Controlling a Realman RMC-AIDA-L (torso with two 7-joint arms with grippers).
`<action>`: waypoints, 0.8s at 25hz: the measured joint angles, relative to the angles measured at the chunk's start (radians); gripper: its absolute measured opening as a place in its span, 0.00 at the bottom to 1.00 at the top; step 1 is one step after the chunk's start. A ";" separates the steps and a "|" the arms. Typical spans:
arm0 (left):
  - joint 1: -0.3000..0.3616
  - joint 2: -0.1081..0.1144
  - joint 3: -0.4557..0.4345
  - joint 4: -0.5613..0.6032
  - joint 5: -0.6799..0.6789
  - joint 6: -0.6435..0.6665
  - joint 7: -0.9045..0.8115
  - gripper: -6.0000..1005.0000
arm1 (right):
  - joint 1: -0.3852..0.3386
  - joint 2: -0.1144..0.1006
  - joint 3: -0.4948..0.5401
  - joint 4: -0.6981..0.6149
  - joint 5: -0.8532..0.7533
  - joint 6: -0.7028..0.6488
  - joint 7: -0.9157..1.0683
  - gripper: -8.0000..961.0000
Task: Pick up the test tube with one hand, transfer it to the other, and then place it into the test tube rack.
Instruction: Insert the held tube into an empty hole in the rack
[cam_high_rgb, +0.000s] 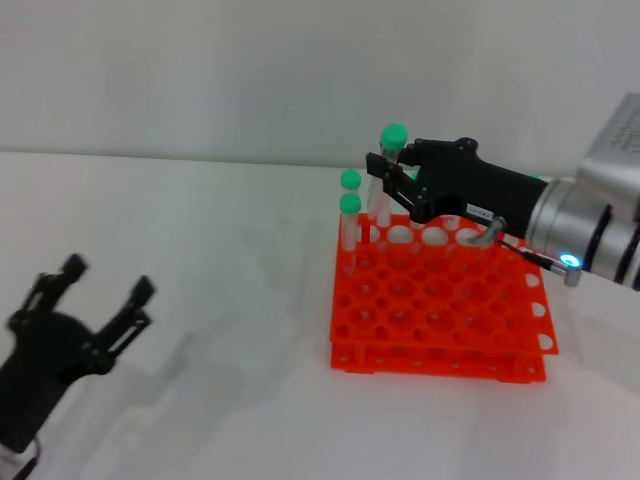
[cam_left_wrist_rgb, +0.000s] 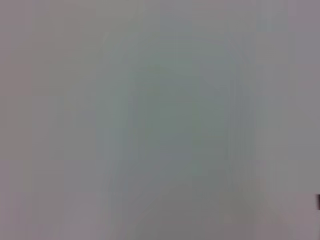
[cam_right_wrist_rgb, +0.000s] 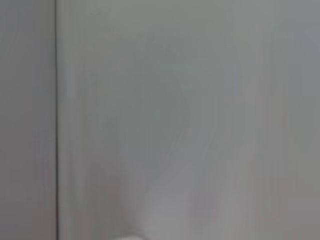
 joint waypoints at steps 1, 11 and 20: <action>0.006 0.000 0.000 -0.013 -0.025 0.006 0.029 0.89 | 0.005 0.001 -0.002 -0.001 0.000 0.015 0.000 0.21; 0.013 -0.001 -0.003 -0.071 -0.151 0.022 0.129 0.89 | 0.031 0.009 -0.046 -0.004 -0.001 0.116 0.021 0.21; 0.001 0.001 -0.005 -0.065 -0.164 0.022 0.131 0.89 | 0.056 0.001 -0.121 -0.005 -0.001 0.180 0.078 0.21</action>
